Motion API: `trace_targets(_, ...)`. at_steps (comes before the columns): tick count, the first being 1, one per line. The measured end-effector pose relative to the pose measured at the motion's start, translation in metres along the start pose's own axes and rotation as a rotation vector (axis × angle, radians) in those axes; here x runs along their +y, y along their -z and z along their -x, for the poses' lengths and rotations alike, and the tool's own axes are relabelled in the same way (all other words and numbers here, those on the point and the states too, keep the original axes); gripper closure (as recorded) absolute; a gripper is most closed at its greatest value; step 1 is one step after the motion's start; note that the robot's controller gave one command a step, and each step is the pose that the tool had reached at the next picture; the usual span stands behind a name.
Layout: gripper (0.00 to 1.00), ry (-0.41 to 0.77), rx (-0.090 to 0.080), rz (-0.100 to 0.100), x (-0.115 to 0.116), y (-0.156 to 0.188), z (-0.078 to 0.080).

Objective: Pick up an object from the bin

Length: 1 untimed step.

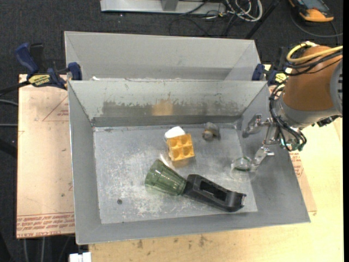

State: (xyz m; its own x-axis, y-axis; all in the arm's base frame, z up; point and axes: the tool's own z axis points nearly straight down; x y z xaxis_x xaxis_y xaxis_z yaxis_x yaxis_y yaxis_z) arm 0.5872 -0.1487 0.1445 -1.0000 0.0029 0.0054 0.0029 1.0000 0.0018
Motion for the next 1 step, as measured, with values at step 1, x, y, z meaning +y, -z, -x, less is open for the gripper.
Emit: trace_targets(1, 0.00, 0.002, -0.007, -0.001, 0.0003, 0.0041, 0.0020)
